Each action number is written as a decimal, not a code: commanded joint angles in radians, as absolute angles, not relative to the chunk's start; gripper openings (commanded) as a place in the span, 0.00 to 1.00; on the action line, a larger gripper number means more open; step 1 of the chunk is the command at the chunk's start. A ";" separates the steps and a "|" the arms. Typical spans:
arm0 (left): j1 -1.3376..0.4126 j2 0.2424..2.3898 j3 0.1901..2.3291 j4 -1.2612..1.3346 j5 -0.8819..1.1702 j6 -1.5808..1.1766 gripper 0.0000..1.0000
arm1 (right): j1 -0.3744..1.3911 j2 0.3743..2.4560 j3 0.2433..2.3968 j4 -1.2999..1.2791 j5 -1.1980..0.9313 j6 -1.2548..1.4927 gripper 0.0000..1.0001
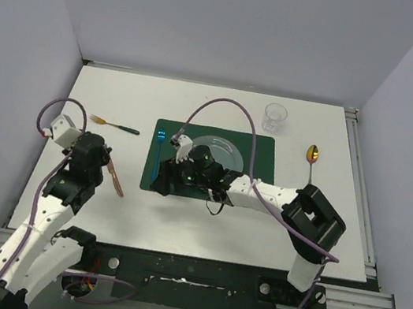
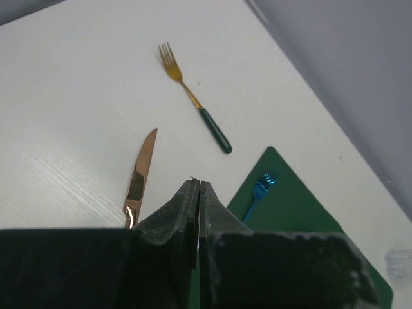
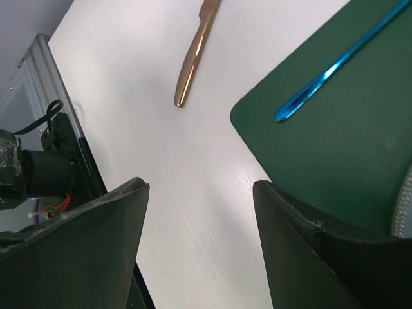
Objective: Set the dinner table for one person
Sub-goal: Pick up the spoon from the napkin.
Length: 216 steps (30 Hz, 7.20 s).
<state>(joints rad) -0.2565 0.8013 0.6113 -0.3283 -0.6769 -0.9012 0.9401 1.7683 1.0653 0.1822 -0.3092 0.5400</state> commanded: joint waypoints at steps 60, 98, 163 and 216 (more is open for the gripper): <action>-0.259 0.870 0.795 -0.427 -0.578 -0.742 0.67 | 0.800 1.767 1.433 -0.641 0.843 0.639 0.64; -0.258 0.985 0.748 -0.388 -0.554 -0.730 0.67 | 0.200 1.645 1.101 -0.613 0.801 0.722 0.61; -0.259 1.055 0.790 -0.364 -0.514 -0.743 0.65 | -0.174 1.858 1.095 -0.157 -0.021 0.528 0.00; -0.259 1.050 0.725 -0.342 -0.471 -0.772 0.65 | -0.030 1.779 1.070 -0.194 -0.147 0.469 0.56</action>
<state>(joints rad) -0.2565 1.0691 0.7177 -0.3779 -0.4625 -0.7746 -0.0547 1.7451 1.0203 -0.1959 -0.1711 0.4850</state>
